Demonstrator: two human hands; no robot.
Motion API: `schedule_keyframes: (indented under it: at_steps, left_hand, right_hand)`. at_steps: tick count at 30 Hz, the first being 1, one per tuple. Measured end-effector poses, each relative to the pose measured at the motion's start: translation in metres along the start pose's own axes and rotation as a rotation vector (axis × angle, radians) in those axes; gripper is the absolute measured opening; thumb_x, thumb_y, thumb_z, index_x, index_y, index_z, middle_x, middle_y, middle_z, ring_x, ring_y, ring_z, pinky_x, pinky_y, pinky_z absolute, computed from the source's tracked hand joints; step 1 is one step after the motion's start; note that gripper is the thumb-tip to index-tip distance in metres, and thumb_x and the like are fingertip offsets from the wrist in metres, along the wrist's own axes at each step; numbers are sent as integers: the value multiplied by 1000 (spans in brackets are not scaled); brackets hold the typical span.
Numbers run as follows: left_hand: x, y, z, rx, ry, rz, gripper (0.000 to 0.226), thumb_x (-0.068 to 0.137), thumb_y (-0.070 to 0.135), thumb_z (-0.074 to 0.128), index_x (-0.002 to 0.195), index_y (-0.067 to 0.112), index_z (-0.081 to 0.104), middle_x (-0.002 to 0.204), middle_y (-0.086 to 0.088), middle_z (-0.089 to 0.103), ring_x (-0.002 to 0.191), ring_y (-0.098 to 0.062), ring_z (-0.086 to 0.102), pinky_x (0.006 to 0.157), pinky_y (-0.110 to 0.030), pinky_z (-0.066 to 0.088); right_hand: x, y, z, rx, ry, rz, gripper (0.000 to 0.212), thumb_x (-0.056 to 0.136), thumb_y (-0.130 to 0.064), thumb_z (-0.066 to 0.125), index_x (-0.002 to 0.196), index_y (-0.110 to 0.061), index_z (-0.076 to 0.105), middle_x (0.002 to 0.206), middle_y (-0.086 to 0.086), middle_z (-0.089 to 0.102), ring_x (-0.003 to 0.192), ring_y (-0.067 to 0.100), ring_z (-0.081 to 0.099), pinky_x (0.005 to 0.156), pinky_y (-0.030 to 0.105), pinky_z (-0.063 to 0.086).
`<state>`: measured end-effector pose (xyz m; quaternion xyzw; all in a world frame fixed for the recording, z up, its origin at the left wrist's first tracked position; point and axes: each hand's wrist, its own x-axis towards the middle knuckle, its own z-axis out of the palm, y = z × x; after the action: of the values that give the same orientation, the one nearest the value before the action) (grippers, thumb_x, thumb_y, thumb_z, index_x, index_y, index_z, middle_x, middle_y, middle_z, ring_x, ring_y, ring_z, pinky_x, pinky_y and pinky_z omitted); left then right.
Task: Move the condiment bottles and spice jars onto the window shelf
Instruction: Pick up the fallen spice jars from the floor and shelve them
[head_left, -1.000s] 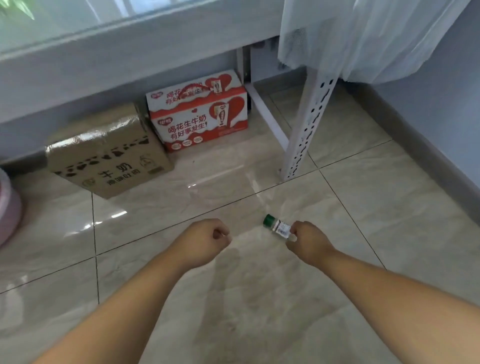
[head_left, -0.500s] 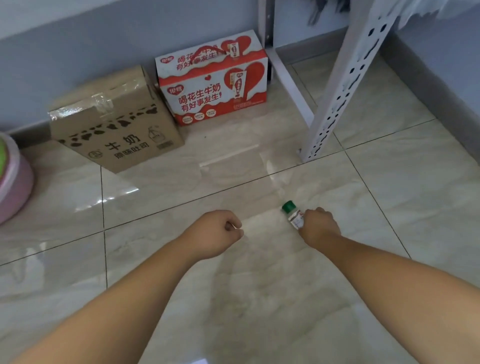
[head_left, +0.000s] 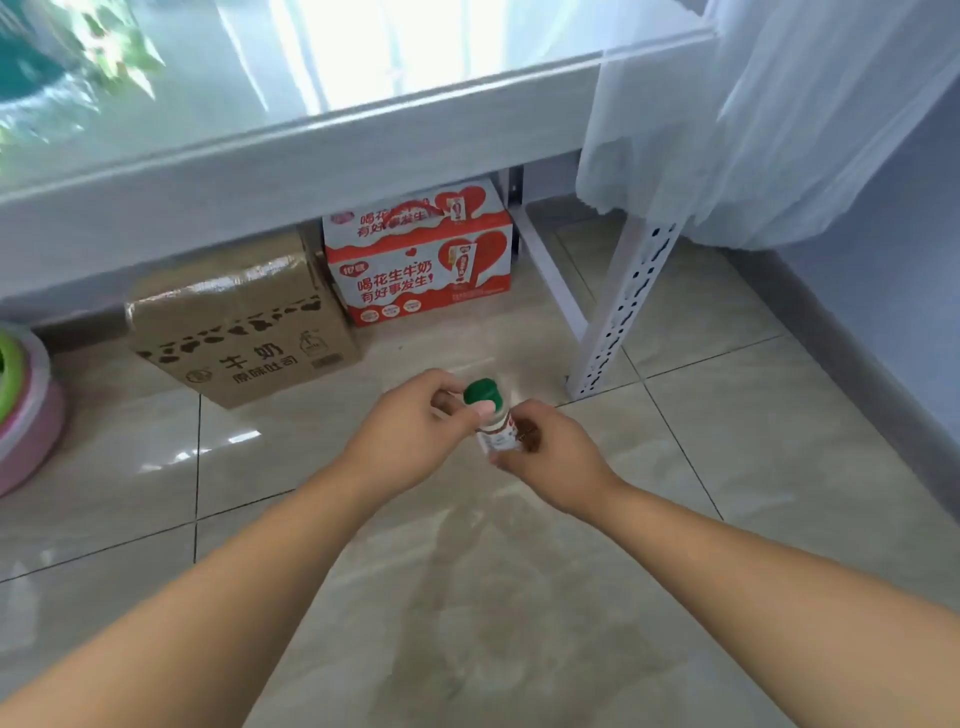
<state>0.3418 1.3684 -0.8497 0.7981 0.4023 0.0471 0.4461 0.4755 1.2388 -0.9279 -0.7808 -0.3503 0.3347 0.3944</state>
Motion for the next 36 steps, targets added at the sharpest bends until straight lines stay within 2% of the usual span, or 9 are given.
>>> schedule_keyframes:
  at_steps: [4,10,15,18,22,25,27,32,36]
  left_hand:
    - [-15,62,-46,58,99,117,26,88,50,73,107,37,61,91,17,65,81,0,62,66,-19,45]
    - [-49,139,-110,80,238,290,24,80,55,76,93,35,74,76,19,71,67,4,63,61,-15,43]
    - [-90,203,-165,125,274,436,17,83,36,77,99,29,79,79,19,72,66,10,60,62,-5,43]
    - [-110,240,-200,163,308,498,26,82,41,74,107,34,78,85,23,74,75,6,65,65,-4,45]
    - [-132,290,-238,158,326,544,21,83,37,74,103,41,76,90,22,77,85,-2,69,69,-7,51]
    - [-151,335,-266,211,319,587,25,81,43,71,105,41,77,95,25,76,90,2,71,77,-14,55]
    - [-167,368,-287,262,298,621,26,82,39,72,108,39,76,95,23,75,90,1,69,75,-10,52]
    - [-204,461,-348,349,279,684,23,83,37,76,107,39,76,91,24,72,90,0,66,75,-6,46]
    - [-227,533,-399,370,270,701,34,78,52,68,108,38,76,92,29,70,88,0,66,75,-7,47]
  right_hand:
    - [-13,-67,-25,68,85,-77,30,73,-41,77,98,-32,65,89,-7,71,81,11,68,78,41,58]
    - [-54,-153,-65,171,198,-225,26,77,-32,81,97,-31,64,96,-7,68,86,8,64,79,34,55]
    - [-87,-224,-97,285,129,-322,34,78,-39,84,98,-30,59,93,-6,70,87,12,67,81,37,56]
    - [-96,-263,-124,348,78,-383,35,80,-40,85,105,-32,62,100,-6,72,93,12,69,87,34,57]
    - [-110,-317,-161,374,-36,-467,34,84,-44,77,114,-32,65,103,-4,74,97,22,71,93,48,58]
    - [-125,-361,-193,385,-72,-511,37,81,-50,72,110,-29,67,95,-3,72,88,20,66,88,41,56]
    - [-137,-392,-216,409,-119,-511,35,79,-54,72,104,-30,68,89,-6,67,86,14,60,87,38,51]
    - [-166,-479,-275,400,-146,-500,37,80,-51,72,104,-23,71,90,-2,68,87,14,60,94,55,53]
    - [-187,-551,-318,377,-125,-541,34,83,-54,73,102,-26,73,90,-4,71,86,15,63,93,56,55]
